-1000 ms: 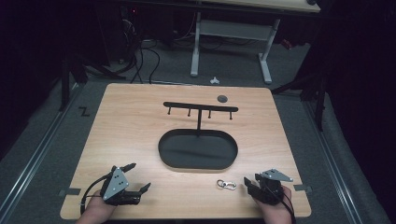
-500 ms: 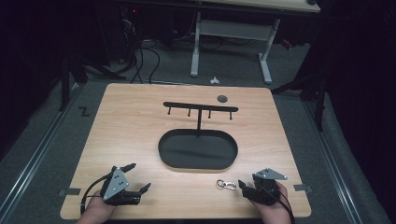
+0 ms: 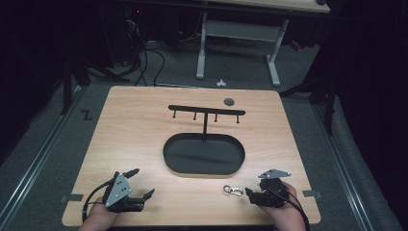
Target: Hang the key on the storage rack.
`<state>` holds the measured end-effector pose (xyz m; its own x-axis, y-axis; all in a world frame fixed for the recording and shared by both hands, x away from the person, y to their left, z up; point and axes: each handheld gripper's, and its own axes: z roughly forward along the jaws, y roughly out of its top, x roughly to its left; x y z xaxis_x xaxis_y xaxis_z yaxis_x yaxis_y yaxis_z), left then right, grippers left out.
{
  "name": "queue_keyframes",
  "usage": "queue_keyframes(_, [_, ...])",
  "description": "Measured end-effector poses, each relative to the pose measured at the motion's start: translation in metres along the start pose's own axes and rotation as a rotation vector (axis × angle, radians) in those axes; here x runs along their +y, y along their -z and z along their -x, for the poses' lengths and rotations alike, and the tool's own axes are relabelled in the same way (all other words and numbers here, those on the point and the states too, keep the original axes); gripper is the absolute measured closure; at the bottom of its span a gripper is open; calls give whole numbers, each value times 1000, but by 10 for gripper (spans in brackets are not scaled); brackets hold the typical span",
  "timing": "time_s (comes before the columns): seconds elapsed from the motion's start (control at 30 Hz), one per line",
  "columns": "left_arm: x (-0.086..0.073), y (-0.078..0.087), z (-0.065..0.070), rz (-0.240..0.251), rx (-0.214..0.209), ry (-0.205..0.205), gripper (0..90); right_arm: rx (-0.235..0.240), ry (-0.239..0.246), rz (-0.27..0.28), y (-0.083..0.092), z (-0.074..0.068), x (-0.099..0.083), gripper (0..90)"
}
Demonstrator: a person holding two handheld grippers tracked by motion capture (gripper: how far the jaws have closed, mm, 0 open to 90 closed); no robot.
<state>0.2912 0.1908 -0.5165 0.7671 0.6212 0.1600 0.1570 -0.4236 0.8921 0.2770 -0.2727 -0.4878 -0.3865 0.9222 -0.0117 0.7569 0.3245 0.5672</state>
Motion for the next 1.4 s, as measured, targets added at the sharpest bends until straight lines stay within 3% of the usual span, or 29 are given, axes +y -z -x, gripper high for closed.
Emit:
queue_keyframes(0.1, [0, 1, 0, 5, 0, 0, 152, -1, 14, -42, -1, -1, 6, 326])
queue_keyframes(0.17, [1, 1, 0, 4, -2, -1, 152, 5, 19, -102, -2, -2, 13, 323])
queue_keyframes(0.37, [1, 2, 0, 2, -1, -1, 152, 10, 57, -156, -5, -9, 22, 316])
queue_keyframes(0.43, [1, 1, 0, 1, 2, 1, 152, 9, 103, -204, -7, -14, 28, 296])
queue_keyframes(0.5, [1, 1, 1, 2, 2, 1, 152, 12, 113, -214, -7, -14, 29, 292])
queue_keyframes(0.57, [1, 1, 1, 0, -1, -3, 152, 43, 149, -267, -9, -17, 34, 264])
queue_keyframes(0.73, [1, 0, 1, 4, -3, -5, 152, 55, 210, -322, -13, -23, 41, 270])
queue_keyframes(0.9, [1, 2, 0, 5, -4, -5, 152, 61, 258, -343, -18, -32, 48, 368])
queue_keyframes(0.97, [1, 1, 0, 8, -1, 1, 152, 63, 306, -367, -26, -38, 53, 410])
queue_keyframes(1.03, [1, 1, 0, 10, 0, -2, 152, 64, 317, -370, -27, -40, 54, 432])
queue_keyframes(1.07, [1, 1, 0, 9, -2, -1, 152, 72, 353, -388, -31, -44, 58, 466])
queue_keyframes(1.27, [1, 2, -1, 11, -2, -4, 152, 97, 368, -427, -39, -45, 62, 543])
queue_keyframes(1.4, [1, 2, -1, 13, -2, -2, 152, 133, 314, -437, -42, -41, 63, 609])
